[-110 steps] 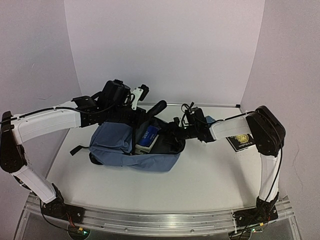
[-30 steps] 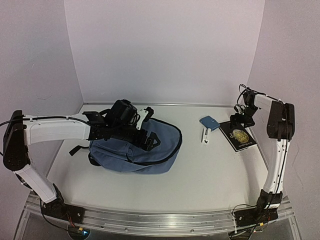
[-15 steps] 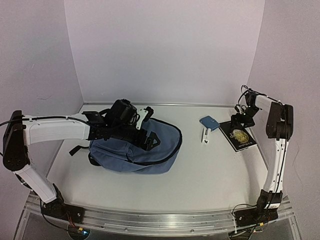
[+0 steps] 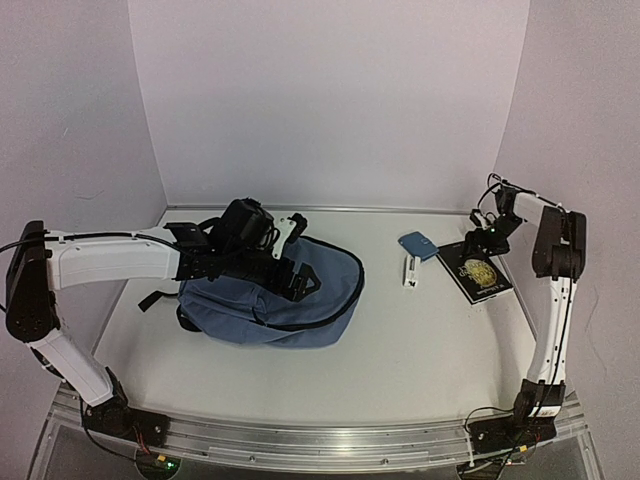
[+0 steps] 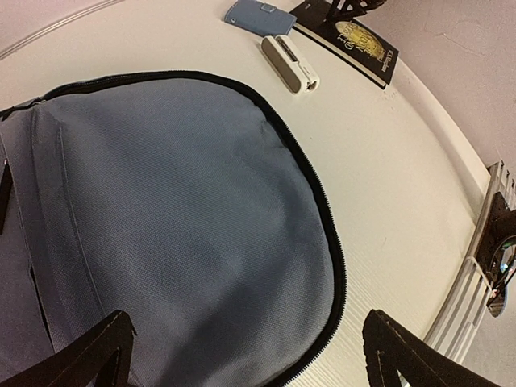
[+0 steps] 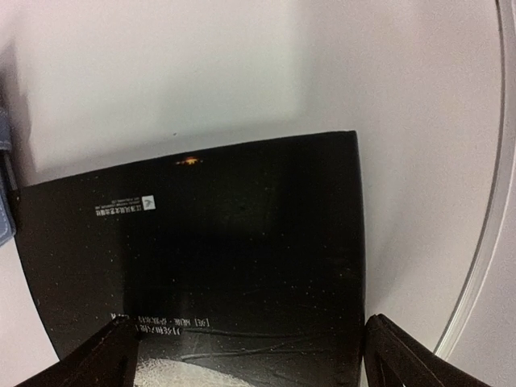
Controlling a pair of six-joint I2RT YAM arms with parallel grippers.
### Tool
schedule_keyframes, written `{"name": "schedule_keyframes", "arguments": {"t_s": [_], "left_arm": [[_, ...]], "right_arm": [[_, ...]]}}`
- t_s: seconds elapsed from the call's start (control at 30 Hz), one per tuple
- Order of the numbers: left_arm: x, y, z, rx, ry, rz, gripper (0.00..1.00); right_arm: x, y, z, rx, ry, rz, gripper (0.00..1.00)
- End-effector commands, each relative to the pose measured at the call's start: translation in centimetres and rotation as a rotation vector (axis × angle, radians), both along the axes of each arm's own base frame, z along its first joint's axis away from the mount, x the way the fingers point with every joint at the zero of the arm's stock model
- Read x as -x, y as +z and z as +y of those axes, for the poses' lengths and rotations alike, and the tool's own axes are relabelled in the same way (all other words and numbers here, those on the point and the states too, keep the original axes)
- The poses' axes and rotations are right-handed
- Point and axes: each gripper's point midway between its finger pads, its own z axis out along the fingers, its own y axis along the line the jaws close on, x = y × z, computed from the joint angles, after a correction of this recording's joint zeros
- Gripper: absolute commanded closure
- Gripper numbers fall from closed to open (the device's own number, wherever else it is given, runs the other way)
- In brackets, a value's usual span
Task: Pack the student bag
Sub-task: Move the book to the center of the board.
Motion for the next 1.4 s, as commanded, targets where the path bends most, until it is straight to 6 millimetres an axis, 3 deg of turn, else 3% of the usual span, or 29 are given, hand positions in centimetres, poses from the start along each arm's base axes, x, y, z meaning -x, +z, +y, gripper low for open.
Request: {"name": "schedule_keyframes", "arguments": {"t_s": [0.0,0.1,0.3,0.6,0.83,1.17,1.37], "left_arm": [[-0.1,3.0,-0.6,0.059,-0.007,-0.042,0.0],[0.0,3.0,-0.6,0.055,-0.016,-0.043,0.0],[1.3,2.7,-2.1,0.049,-0.109,-0.06,0.0],[2.6,0.6,-7.8,0.016,-0.272,-0.097,0.03],[2.1,-0.7,-13.1,0.242,-0.223,0.075,0.17],[1.3,-5.7,-19.8,0.423,-0.127,0.299,0.28],[0.4,-8.0,-22.0,0.402,-0.07,0.311,0.33]], "right_arm": [[2.8,-1.1,2.7,-0.103,0.162,0.09,0.14],[4.5,-1.5,3.7,-0.14,0.23,0.125,0.23],[7.9,-1.7,5.2,-0.176,0.326,0.167,0.28],[13.9,-1.7,8.6,-0.227,0.45,0.24,0.31],[17.3,-1.2,10.7,-0.303,0.425,0.284,0.34],[19.9,-1.0,12.6,-0.426,0.252,0.309,0.34],[20.8,-1.4,12.6,-0.422,0.222,0.314,0.35]]}}
